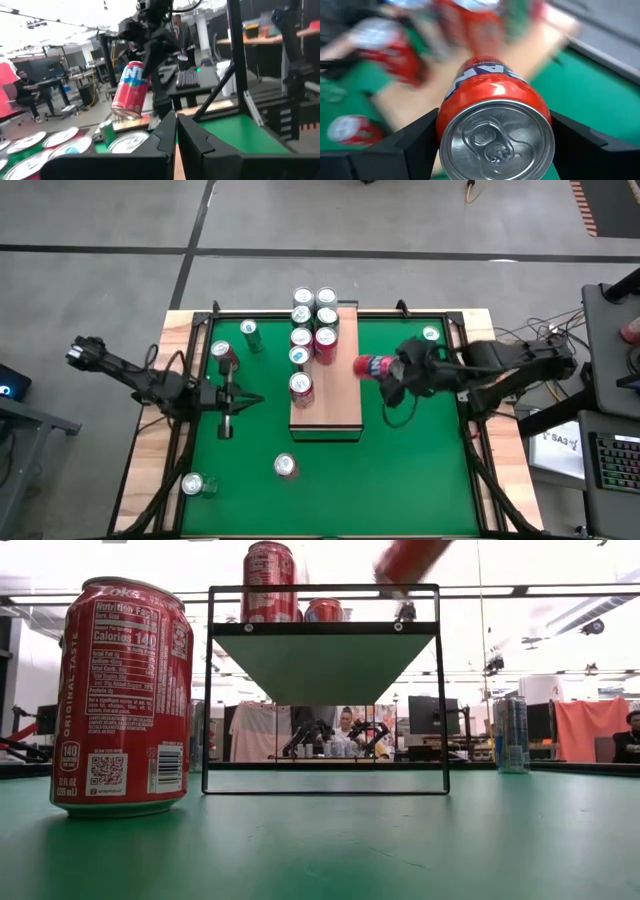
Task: Place canned beverage on shelf
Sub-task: Put the orange can on the shelf
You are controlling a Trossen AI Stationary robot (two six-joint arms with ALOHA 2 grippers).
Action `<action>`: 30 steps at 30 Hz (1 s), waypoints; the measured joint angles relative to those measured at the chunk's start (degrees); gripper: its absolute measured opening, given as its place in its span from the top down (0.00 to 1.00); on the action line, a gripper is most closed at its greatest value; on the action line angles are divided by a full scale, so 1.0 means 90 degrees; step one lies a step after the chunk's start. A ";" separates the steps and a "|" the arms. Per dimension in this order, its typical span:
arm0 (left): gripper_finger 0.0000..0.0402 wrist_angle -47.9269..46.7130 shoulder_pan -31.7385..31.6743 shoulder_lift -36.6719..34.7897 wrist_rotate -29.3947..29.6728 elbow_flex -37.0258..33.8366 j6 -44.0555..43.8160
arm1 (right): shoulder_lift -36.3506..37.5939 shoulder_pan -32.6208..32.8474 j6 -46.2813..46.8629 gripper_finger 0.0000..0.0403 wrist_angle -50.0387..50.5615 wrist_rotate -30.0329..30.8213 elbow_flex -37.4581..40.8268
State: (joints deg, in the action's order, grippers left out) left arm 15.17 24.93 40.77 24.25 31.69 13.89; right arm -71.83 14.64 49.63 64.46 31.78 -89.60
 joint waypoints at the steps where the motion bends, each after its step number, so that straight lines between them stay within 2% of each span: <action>1: 1.00 0.0158 0.0096 0.0122 0.0071 0.0018 0.0016 | -0.0011 0.0175 -0.0194 0.28 -0.0261 0.0085 0.0000; 10: 1.00 0.0159 0.0985 0.1198 0.0777 0.0867 0.0221 | -0.0703 0.1352 -0.2344 0.28 -0.2077 0.0089 0.0010; 14: 1.00 -0.0056 0.1254 0.1608 0.1251 0.1272 0.0473 | -0.1037 0.1542 -0.2802 0.28 -0.2788 0.0120 0.0012; 18: 0.97 -0.0746 0.1342 0.1952 0.1364 0.1734 0.0436 | -0.1262 0.1570 -0.3089 0.28 -0.3656 0.0142 0.0012; 21: 0.89 -0.1459 0.1355 0.2222 0.1364 0.2164 0.0290 | -0.1421 0.1488 -0.3088 0.28 -0.4128 0.0142 0.0012; 25: 0.73 -0.2268 0.1355 0.2577 0.1434 0.2742 0.0260 | -0.1525 0.1333 -0.2894 0.28 -0.4230 0.0161 -0.0019; 27: 0.63 -0.2518 0.1355 0.2758 0.1643 0.2964 0.0319 | -0.1577 0.1237 -0.2786 0.28 -0.4254 0.0164 -0.0086; 30: 0.47 -0.2569 0.1355 0.2995 0.2285 0.3188 0.0502 | -0.1622 0.1125 -0.2765 0.28 -0.4281 0.0160 -0.0208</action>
State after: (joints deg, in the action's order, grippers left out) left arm -7.95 37.12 67.73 44.82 60.39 18.40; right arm -86.43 24.77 24.75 25.93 33.22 -91.48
